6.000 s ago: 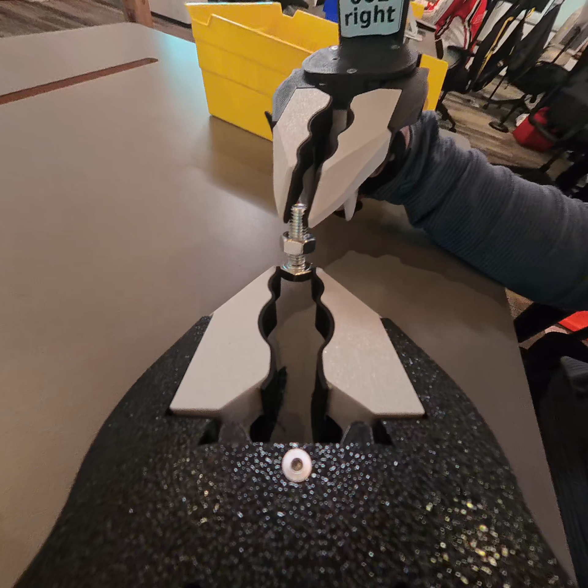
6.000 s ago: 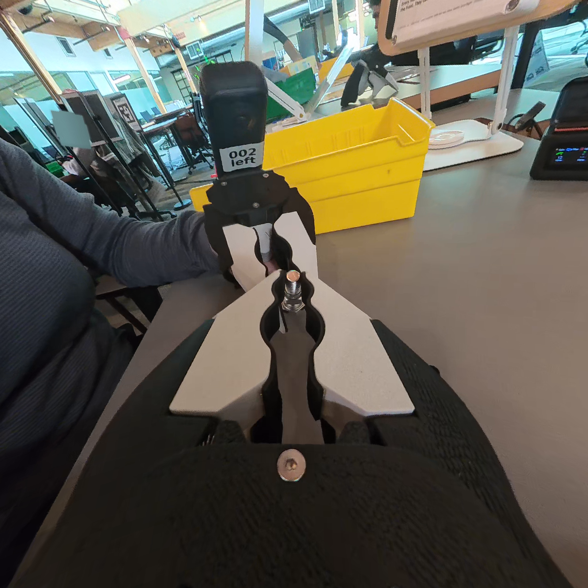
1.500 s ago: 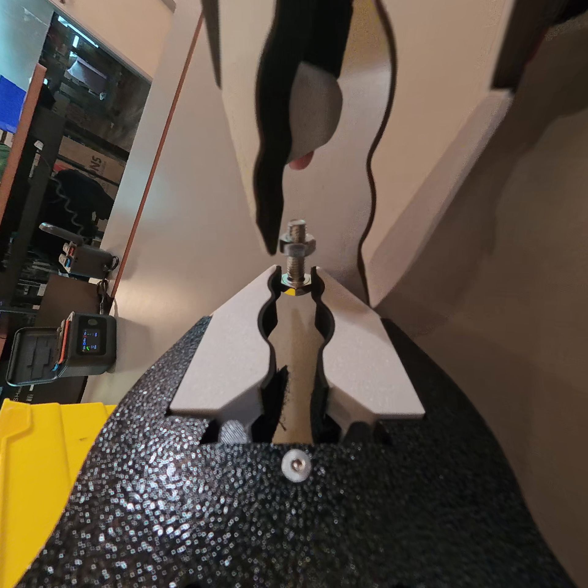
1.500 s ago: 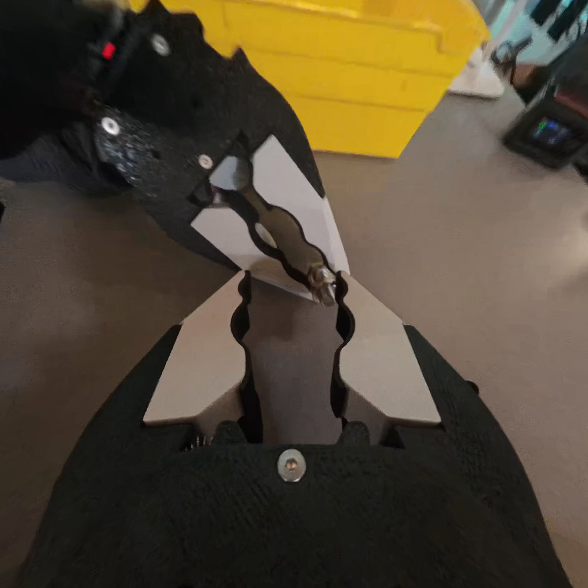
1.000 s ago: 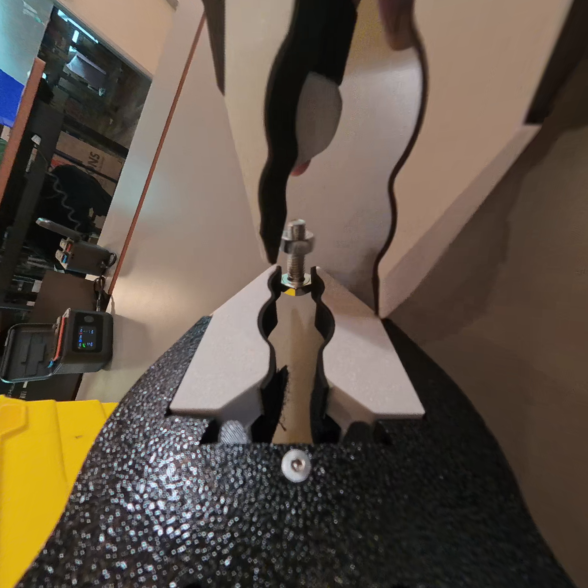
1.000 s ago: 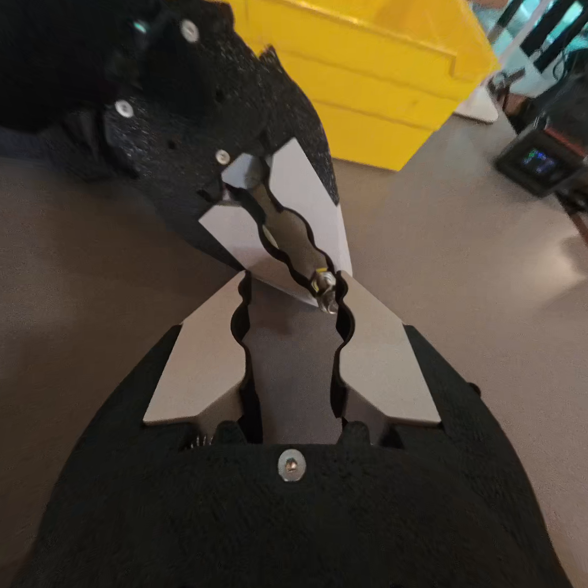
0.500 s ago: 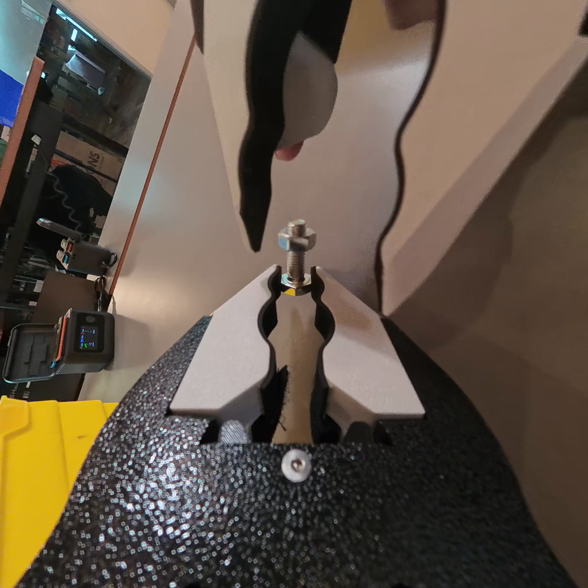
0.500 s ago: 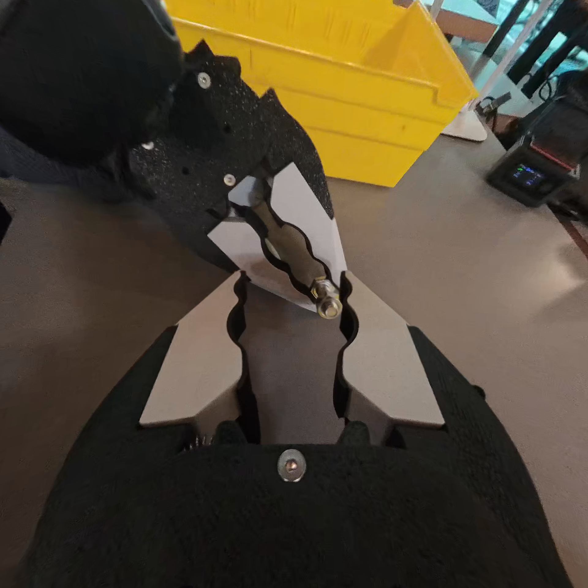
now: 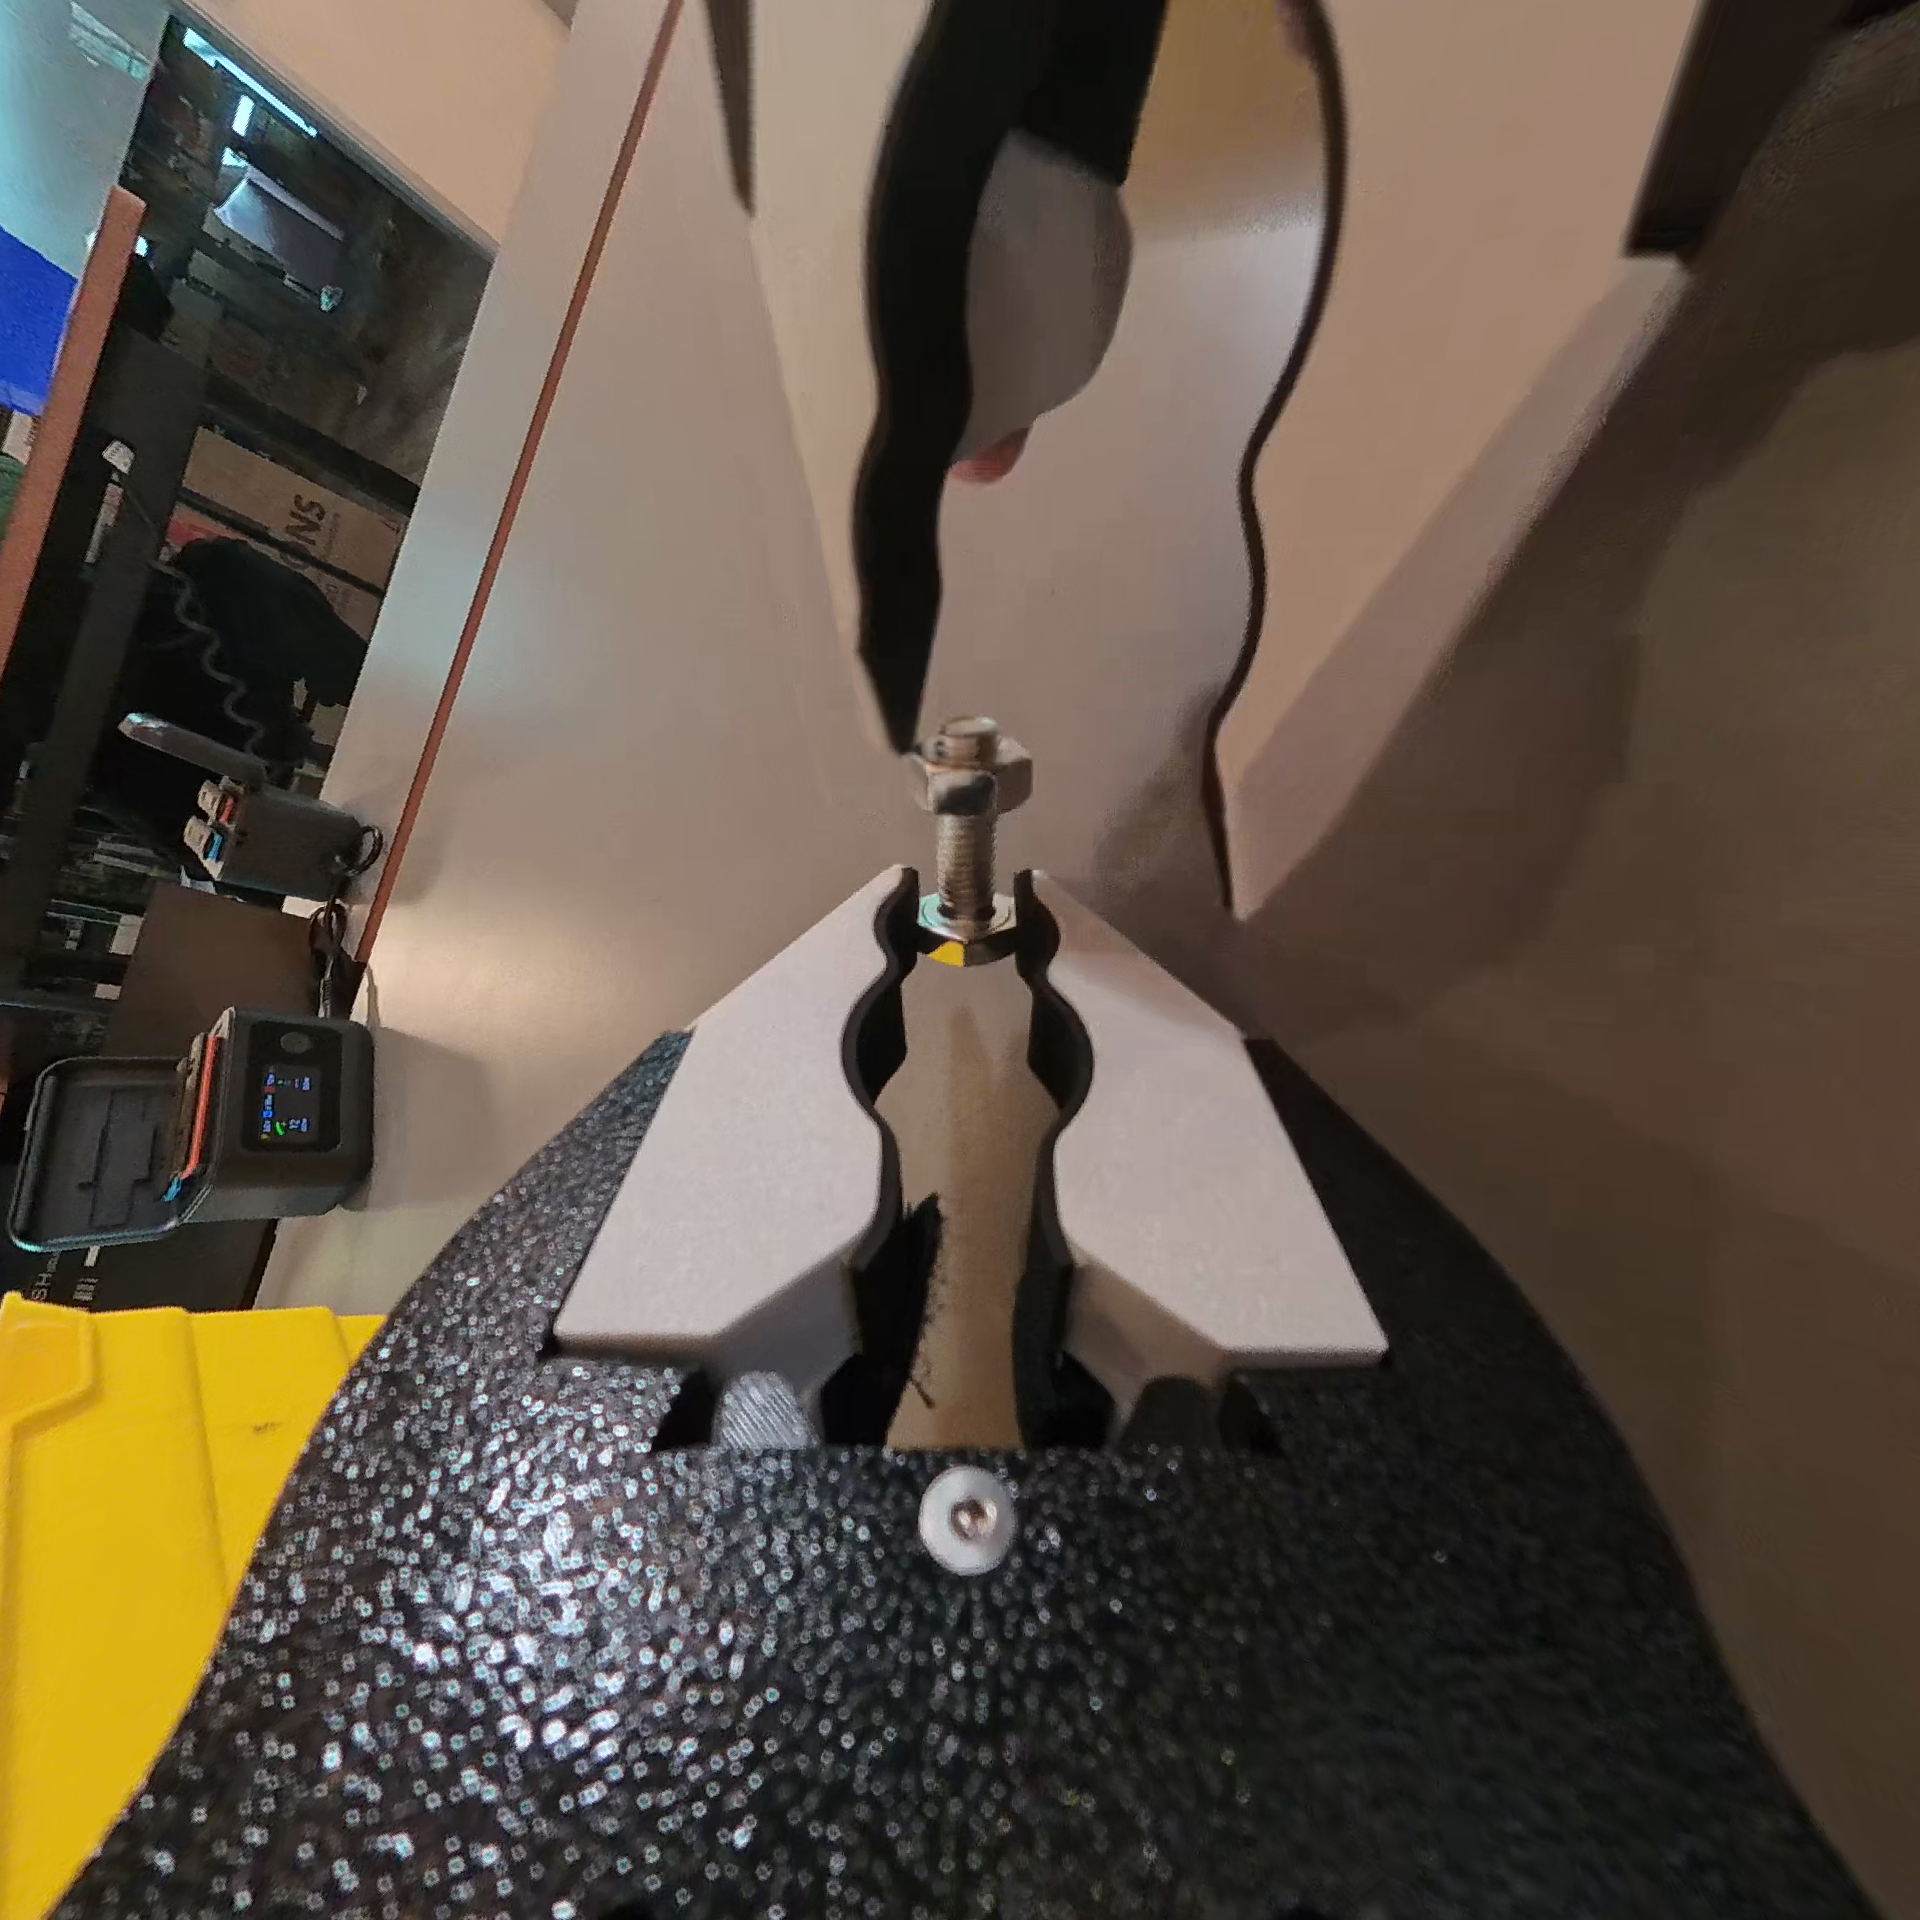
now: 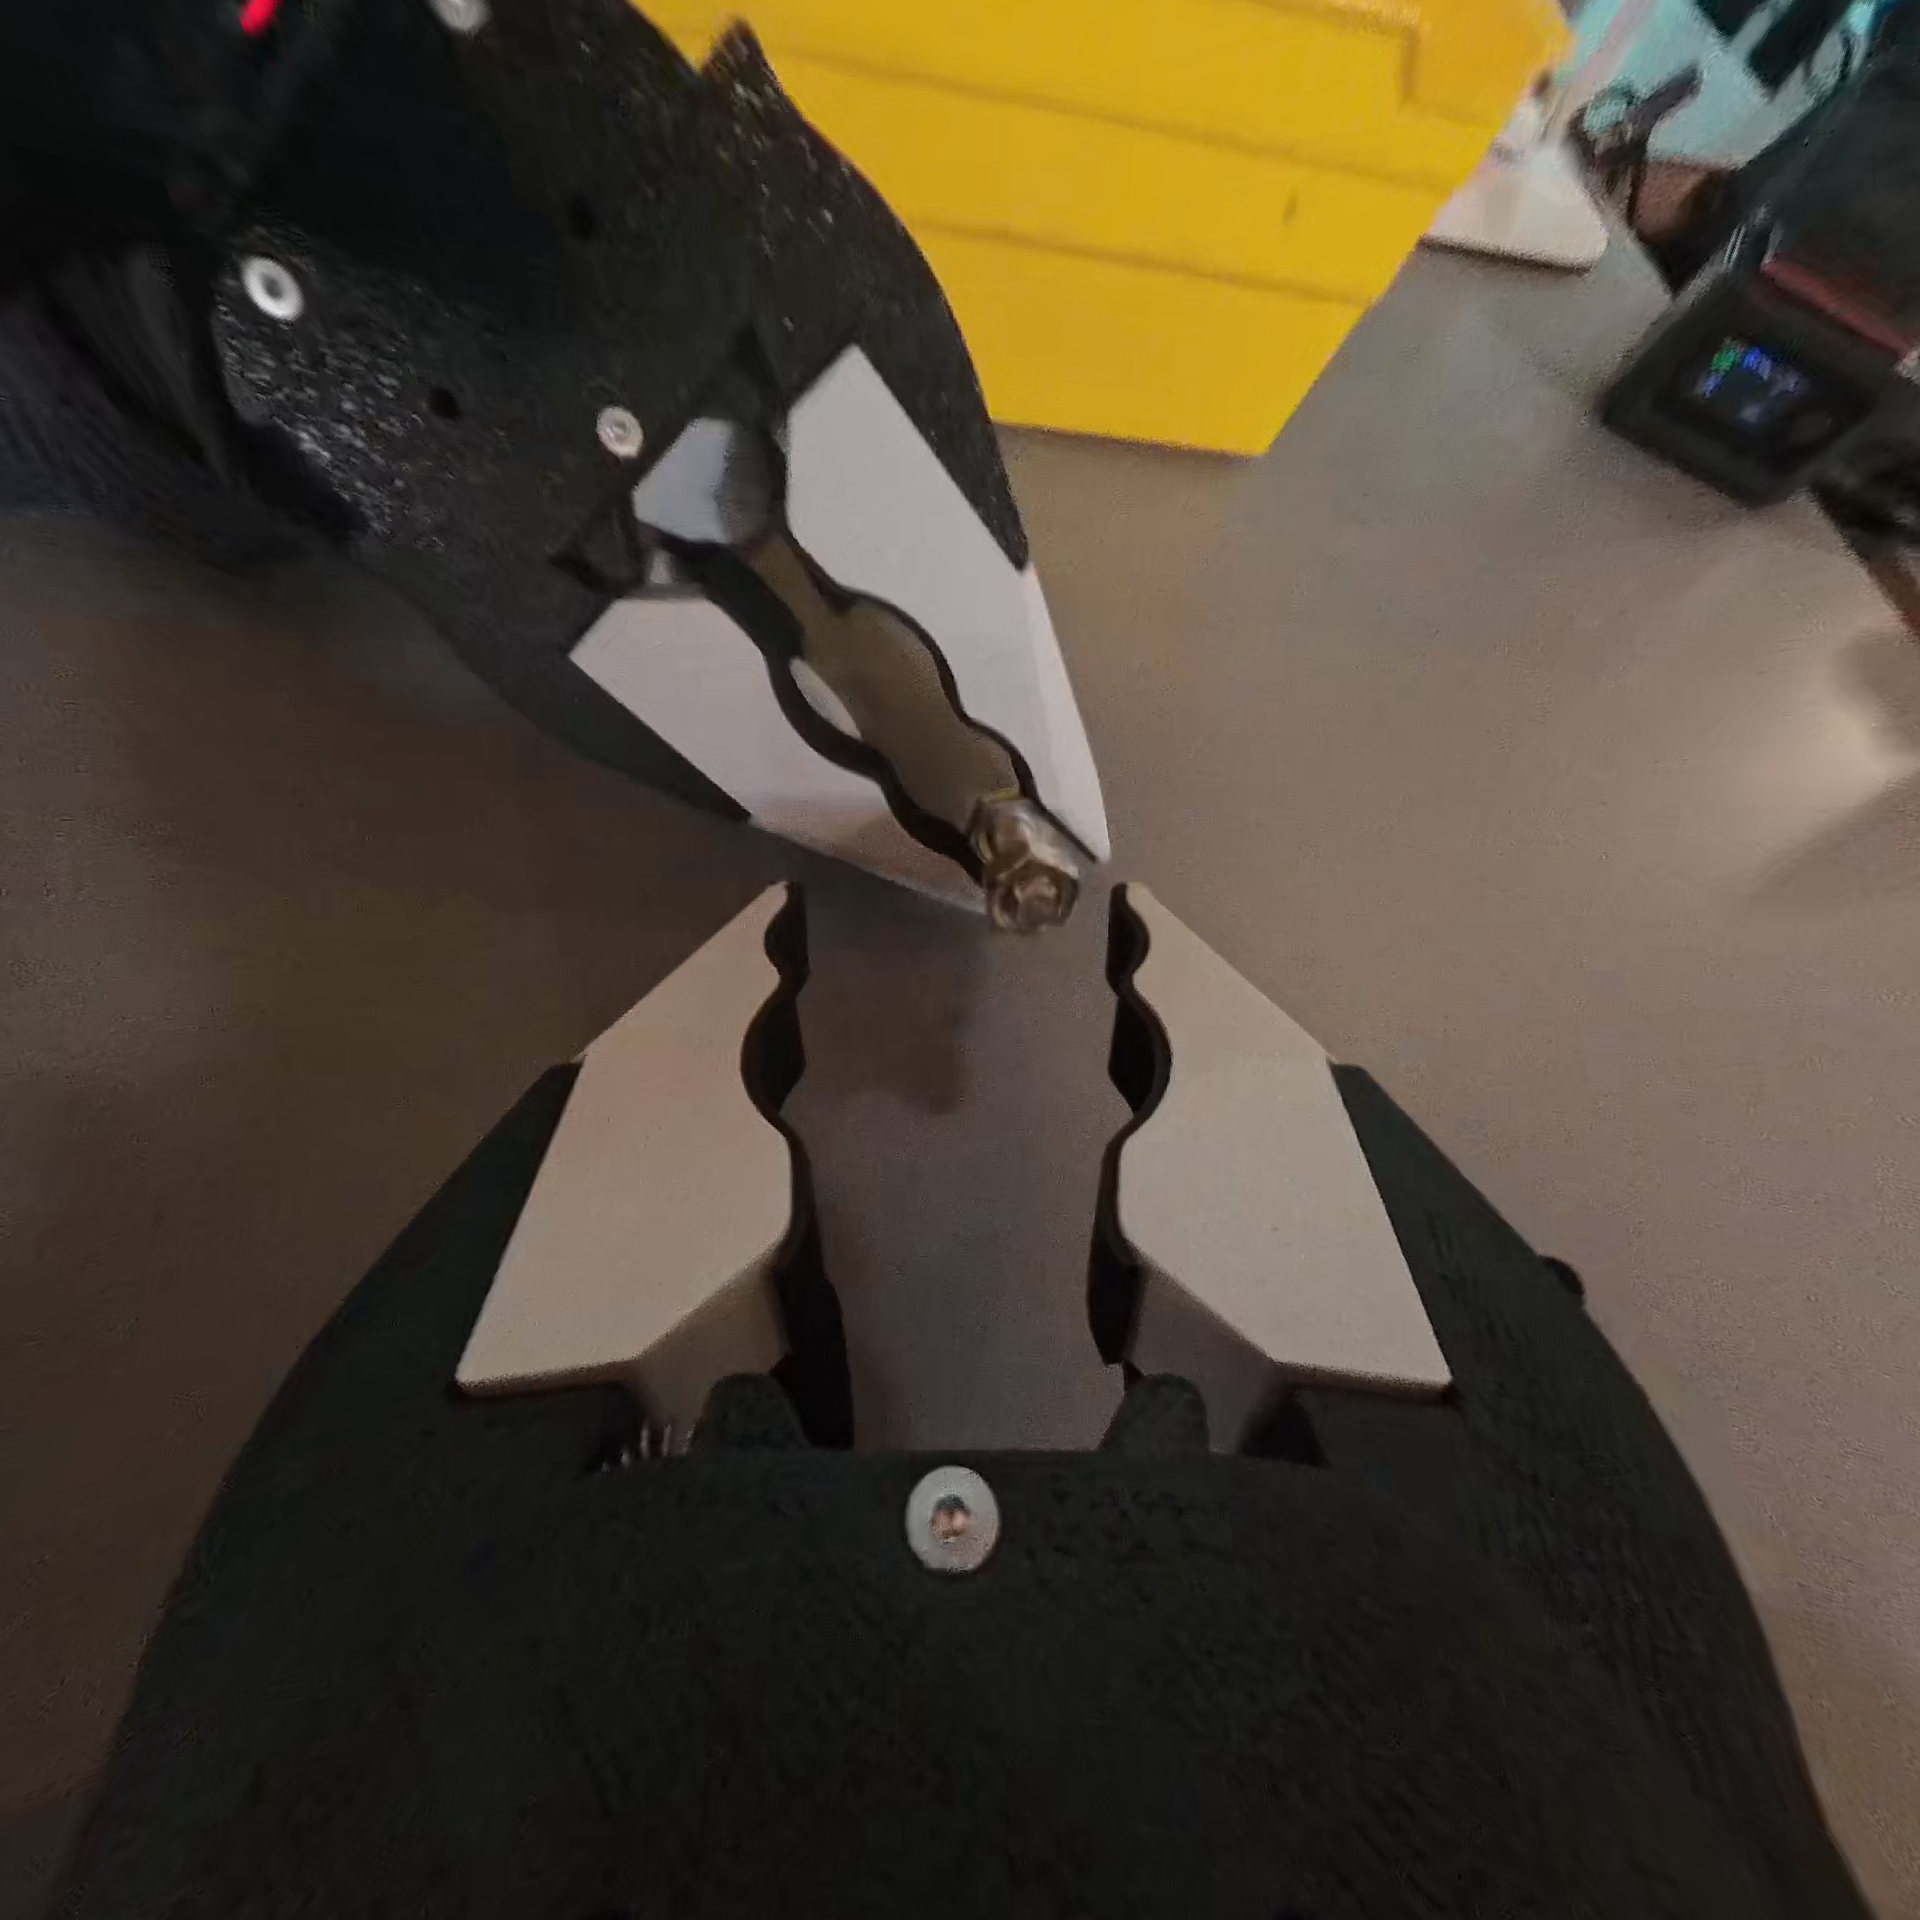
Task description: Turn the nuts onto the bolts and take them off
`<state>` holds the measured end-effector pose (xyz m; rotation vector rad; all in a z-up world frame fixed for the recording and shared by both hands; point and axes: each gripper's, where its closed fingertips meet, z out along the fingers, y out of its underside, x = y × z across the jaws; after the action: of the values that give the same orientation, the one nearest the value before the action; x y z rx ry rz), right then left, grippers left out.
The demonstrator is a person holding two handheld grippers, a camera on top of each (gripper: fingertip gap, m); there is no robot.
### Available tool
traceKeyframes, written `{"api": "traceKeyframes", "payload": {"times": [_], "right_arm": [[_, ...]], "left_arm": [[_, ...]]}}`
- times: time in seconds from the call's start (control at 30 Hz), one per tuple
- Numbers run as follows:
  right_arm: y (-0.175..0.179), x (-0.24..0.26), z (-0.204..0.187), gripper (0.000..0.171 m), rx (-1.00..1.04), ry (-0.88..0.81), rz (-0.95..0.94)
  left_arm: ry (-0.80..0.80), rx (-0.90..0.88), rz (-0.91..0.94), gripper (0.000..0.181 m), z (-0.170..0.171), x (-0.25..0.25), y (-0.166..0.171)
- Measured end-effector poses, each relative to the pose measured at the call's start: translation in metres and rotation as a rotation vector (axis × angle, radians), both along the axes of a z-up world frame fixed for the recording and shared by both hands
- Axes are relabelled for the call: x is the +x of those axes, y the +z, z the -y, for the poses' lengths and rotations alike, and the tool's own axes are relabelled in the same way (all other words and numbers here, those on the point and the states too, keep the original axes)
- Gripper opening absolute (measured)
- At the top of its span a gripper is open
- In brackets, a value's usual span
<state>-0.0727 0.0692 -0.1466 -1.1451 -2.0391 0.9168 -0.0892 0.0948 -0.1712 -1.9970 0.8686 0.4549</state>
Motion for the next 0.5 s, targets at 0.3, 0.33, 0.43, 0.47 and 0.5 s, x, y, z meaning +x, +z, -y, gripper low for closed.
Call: {"api": "traceKeyframes", "payload": {"times": [0.3, 0.33, 0.43, 0.47, 0.5], "right_arm": [[0.008, -0.001, 0.013, 0.059, -0.072, 0.054, -0.041], [0.015, -0.002, 0.016, 0.059, -0.079, 0.072, -0.081], [0.014, 0.000, 0.005, 0.058, -0.074, 0.012, -0.050], [0.007, 0.002, -0.001, 0.059, -0.076, -0.014, -0.004], [0.001, 0.004, -0.004, 0.058, -0.085, -0.030, 0.037]], "left_arm": [[-0.001, -0.002, 0.002, 0.017, 0.000, 0.000, 0.000], [0.000, -0.003, 0.002, 0.017, 0.000, 0.000, 0.000], [0.000, -0.002, 0.003, 0.017, 0.000, 0.000, 0.000], [0.000, -0.003, 0.004, 0.017, 0.000, 0.000, 0.000], [0.000, -0.003, 0.004, 0.017, 0.000, 0.000, 0.000]]}}
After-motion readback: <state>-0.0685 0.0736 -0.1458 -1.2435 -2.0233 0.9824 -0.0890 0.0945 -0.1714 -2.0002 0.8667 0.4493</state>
